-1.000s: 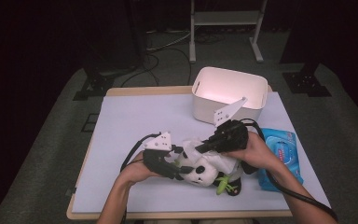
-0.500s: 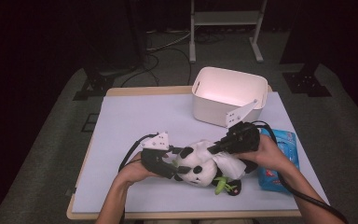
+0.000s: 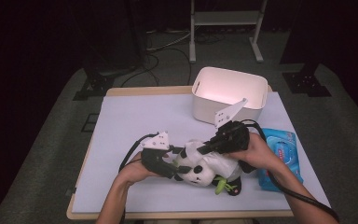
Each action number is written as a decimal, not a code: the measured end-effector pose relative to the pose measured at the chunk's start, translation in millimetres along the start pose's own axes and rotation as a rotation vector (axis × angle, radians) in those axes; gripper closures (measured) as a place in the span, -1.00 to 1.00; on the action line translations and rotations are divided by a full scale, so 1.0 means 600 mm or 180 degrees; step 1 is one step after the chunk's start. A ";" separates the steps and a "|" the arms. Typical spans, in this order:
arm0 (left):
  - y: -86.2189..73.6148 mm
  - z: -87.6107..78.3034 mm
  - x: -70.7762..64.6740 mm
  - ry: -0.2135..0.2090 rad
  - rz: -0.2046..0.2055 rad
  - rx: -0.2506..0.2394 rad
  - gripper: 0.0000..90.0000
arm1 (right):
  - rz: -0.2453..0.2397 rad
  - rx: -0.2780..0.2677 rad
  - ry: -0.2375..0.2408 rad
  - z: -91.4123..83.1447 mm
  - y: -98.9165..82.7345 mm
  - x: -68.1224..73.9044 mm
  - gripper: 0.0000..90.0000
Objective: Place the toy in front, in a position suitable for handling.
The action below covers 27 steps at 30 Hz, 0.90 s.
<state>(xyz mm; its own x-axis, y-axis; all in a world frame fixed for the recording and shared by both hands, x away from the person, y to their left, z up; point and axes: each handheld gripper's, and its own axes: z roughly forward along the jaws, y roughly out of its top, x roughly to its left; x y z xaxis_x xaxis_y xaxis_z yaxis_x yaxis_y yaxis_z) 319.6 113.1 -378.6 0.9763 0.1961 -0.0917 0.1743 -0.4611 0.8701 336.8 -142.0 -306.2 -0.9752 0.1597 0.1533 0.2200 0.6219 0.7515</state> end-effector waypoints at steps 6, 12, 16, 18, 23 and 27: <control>-0.003 -0.001 0.003 -0.0005 -0.0020 -0.0010 -0.28 | -0.0031 0.0038 -0.0018 0.001 0.000 0.000 0.92; -0.008 -0.003 0.007 -0.0008 -0.0057 0.0017 -0.28 | 0.0021 0.0088 -0.0075 -0.011 -0.017 -0.005 0.92; -0.014 -0.005 0.009 -0.0007 -0.0088 0.0022 -0.27 | 0.0111 0.0199 -0.0197 -0.025 -0.038 -0.014 0.92; -0.015 -0.006 0.011 -0.0011 -0.0088 0.0024 -0.27 | 0.0192 0.0236 -0.0271 -0.034 -0.053 -0.024 0.92; -0.020 -0.007 0.014 -0.0030 -0.0129 0.0030 -0.27 | 0.0312 0.0205 -0.0361 -0.061 -0.084 -0.035 0.92; -0.024 -0.007 0.017 -0.0033 -0.0159 0.0049 -0.27 | 0.0378 0.0168 -0.0427 -0.081 -0.101 -0.034 0.92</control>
<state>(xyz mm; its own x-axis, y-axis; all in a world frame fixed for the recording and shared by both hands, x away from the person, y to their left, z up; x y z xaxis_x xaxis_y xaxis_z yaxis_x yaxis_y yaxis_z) 326.7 125.5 -389.9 0.9676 0.2103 -0.1399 0.2247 -0.4642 0.8567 342.1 -220.0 -323.8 -0.9310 0.3330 0.1492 0.3377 0.6314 0.6980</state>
